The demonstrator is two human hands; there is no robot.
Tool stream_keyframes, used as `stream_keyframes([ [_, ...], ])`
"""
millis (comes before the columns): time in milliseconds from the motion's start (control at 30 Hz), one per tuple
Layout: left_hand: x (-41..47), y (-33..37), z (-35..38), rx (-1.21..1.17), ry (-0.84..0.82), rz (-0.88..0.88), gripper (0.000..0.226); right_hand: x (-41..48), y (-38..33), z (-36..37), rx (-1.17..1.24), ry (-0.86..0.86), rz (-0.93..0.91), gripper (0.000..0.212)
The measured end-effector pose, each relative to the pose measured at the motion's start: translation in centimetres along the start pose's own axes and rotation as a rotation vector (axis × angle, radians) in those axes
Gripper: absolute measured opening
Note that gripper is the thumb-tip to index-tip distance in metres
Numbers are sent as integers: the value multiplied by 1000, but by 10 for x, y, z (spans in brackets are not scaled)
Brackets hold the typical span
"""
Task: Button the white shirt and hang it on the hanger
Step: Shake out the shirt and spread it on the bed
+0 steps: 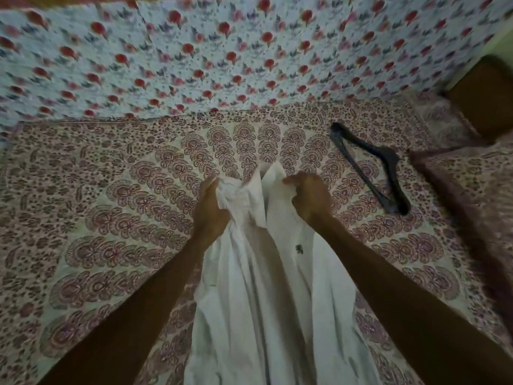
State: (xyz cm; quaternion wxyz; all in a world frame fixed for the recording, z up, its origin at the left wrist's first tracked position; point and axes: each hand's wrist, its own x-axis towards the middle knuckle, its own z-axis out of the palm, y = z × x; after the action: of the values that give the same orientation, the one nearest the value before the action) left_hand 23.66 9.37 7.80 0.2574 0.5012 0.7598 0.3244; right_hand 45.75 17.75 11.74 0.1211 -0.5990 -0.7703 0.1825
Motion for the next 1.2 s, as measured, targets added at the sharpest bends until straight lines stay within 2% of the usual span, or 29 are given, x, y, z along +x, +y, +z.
stream_keyframes([
  [67,26,-19,14,-24,26,11,94,24,5,19,-56,65,-4,60],
  [133,43,-38,27,4,-46,-7,100,35,13,38,-230,-57,40,73],
  [200,41,-49,38,86,-61,-49,95,31,19,56,-293,-141,119,79],
  [333,-13,-57,49,155,116,-219,65,-17,20,94,-127,-122,72,44],
  [400,-49,-62,52,99,155,-352,50,-50,15,105,-3,-184,48,31],
  [467,-81,-71,56,38,66,-485,41,-81,8,115,112,-249,79,21],
  [533,-110,-80,60,79,-114,-595,50,-110,1,127,200,-308,120,17],
  [600,-134,-87,63,123,-223,-703,68,-133,-6,137,203,-466,162,15],
  [667,-154,-94,62,183,-266,-759,71,-158,-15,146,157,-675,187,15],
  [733,-160,-98,58,228,-353,-723,49,-181,-21,150,171,-832,252,19],
  [800,-161,-104,50,131,-361,-716,31,-205,-29,156,88,-920,265,51],
  [867,-158,-109,42,-22,-294,-694,21,-227,-34,164,-3,-930,274,90],
  [900,-160,-113,36,-81,-244,-674,16,-239,-39,168,-33,-899,279,95],
  [933,-161,-116,31,-125,-205,-657,11,-249,-42,173,-52,-846,275,88],
  [1033,-171,-132,18,-288,-171,-669,6,-272,-54,183,-97,-705,230,34],
  [1067,-174,-136,16,-403,-176,-708,5,-277,-59,187,-87,-685,233,25],
  [1133,-181,-144,12,-593,-215,-786,6,-285,-69,193,32,-656,282,24],
  [1200,-187,-149,9,-653,-338,-823,19,-292,-80,200,171,-605,359,25],
])
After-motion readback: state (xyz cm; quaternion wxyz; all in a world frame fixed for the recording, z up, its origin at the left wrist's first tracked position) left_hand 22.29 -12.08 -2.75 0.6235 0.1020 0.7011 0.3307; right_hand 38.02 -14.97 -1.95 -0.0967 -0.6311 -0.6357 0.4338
